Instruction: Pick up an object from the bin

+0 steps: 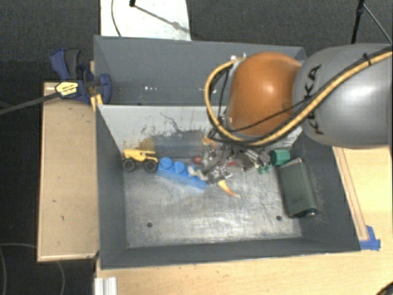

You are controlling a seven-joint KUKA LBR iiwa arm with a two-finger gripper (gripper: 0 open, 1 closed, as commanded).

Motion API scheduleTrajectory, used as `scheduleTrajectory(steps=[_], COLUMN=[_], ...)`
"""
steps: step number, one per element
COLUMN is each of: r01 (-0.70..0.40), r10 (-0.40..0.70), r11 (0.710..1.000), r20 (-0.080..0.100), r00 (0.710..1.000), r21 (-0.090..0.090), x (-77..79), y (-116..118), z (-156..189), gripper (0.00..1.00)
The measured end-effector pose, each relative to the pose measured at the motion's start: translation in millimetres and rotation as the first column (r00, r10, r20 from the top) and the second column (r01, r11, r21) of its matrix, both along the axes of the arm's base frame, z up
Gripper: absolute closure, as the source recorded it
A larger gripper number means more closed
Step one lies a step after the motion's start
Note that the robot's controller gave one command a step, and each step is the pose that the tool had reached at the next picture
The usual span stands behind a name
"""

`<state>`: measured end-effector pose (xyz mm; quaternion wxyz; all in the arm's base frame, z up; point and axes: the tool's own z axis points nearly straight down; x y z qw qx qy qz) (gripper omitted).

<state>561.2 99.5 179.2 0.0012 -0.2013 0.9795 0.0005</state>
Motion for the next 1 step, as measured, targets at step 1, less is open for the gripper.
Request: scheduleTrajectory(steps=[1], r01=[-0.058], r10=[0.058], r11=[0.998], r20=[-0.007], r00=[0.998], r21=[-0.001], x=[-0.4], y=[1.0], z=[31.5], gripper=[1.0])
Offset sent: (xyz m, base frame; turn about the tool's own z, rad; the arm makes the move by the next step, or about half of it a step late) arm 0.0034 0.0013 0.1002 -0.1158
